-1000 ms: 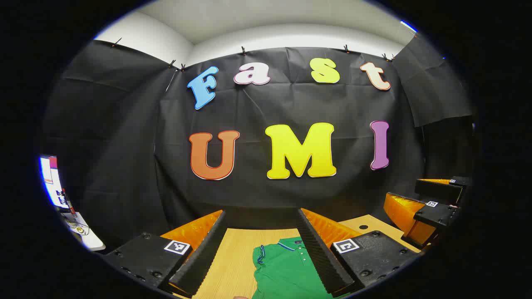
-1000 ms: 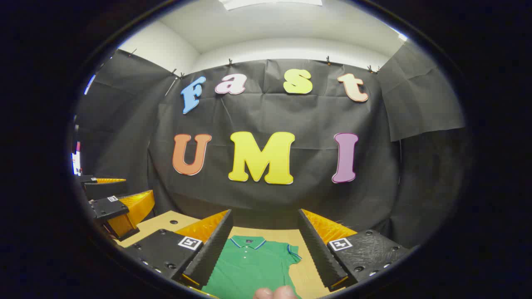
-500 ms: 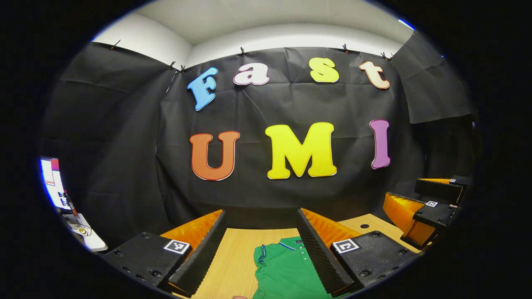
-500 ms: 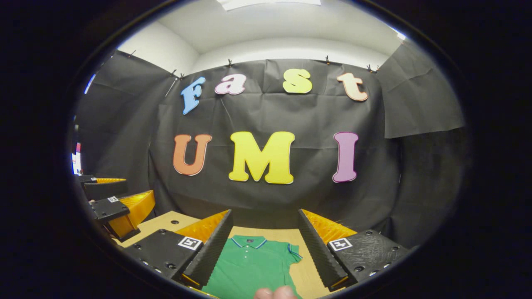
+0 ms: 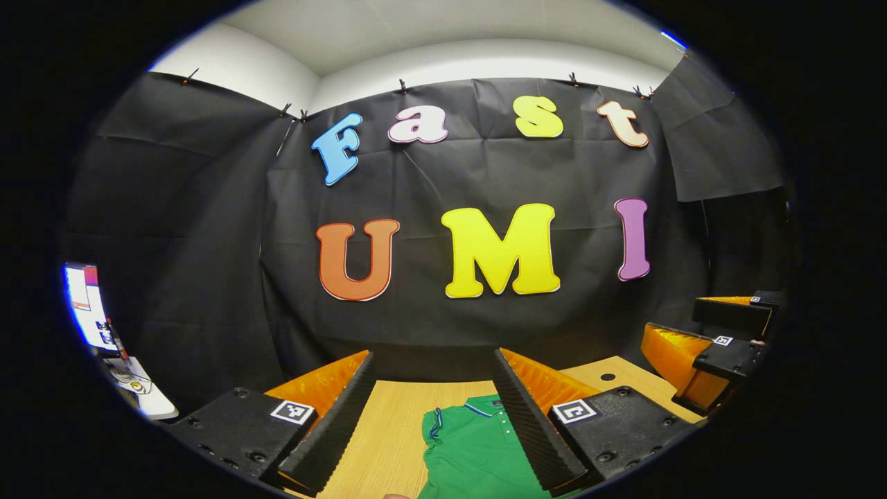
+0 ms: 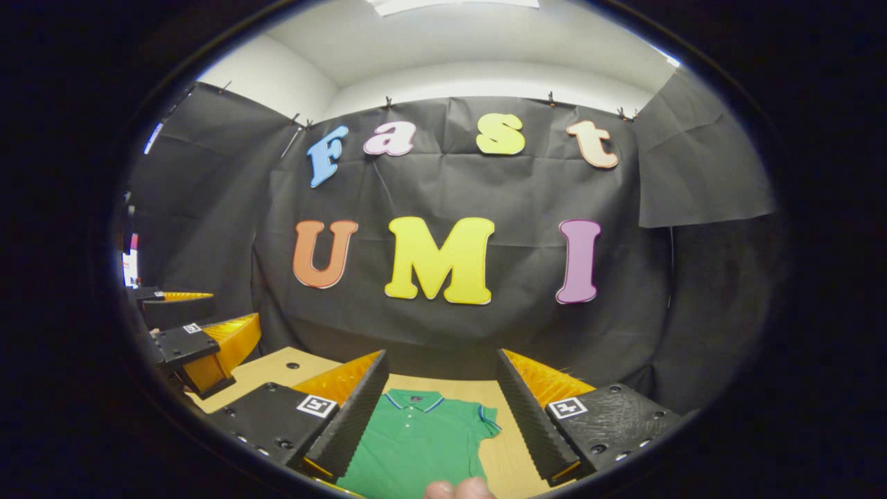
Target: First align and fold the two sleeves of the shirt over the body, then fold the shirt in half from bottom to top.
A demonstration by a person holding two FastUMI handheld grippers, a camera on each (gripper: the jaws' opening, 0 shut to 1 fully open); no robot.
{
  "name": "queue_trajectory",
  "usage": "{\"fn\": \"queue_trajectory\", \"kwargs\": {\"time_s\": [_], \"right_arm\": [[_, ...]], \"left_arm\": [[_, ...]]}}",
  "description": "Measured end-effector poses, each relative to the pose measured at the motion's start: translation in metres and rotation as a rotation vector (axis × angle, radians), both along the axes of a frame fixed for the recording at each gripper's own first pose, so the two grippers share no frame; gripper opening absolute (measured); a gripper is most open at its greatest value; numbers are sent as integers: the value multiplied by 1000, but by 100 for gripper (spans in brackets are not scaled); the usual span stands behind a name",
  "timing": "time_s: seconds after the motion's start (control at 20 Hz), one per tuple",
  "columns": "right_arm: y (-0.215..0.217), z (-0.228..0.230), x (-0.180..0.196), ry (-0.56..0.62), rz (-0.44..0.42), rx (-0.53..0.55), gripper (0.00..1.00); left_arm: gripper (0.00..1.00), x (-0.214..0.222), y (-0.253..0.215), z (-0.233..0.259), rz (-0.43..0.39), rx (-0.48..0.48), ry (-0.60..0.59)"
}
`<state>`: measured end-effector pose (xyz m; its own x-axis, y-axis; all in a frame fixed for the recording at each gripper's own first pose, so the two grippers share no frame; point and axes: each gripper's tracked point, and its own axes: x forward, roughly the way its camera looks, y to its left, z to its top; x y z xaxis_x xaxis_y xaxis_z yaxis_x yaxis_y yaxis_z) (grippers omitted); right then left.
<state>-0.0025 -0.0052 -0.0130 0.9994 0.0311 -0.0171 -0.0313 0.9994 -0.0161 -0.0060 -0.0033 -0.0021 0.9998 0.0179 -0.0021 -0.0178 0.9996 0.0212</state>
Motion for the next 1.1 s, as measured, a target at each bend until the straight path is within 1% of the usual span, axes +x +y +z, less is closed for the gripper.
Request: {"fn": "queue_trajectory", "kwargs": {"time_s": [0.25, 0.35, 0.45, 0.5, 0.55, 0.65, 0.7, 0.75, 0.9, 1.1], "right_arm": [[-7, -10, 5, 40, 14, -52, 95], [-10, -18, 12, 66, 31, -49, 95], [-16, -26, 26, 83, 38, -51, 95], [-22, -37, 41, 103, 45, -56, 95], [-27, -51, 54, 131, 51, -57, 96], [-38, -82, 81, 209, 59, -67, 95], [-44, -99, 95, 246, 65, -74, 97], [-52, -118, 109, 280, 67, -81, 95], [-76, -177, 157, 396, 70, -92, 97], [-101, -244, 203, 528, 70, -72, 95]], "left_arm": [[100, 3, -2, -10, 3, -34, 9], [100, 6, -3, -17, 6, -46, 21], [100, 11, -1, -20, 15, -37, 38], [100, 17, 0, -18, 16, -29, 39], [100, 23, 1, -16, 13, -25, 37], [100, 36, 6, -17, 24, -35, 59], [100, 43, 8, -15, 33, -43, 64], [100, 50, 10, -14, 41, -46, 62], [100, 69, 15, -22, 80, -25, 87], [100, 81, 1, -29, 89, -28, 122]]}}
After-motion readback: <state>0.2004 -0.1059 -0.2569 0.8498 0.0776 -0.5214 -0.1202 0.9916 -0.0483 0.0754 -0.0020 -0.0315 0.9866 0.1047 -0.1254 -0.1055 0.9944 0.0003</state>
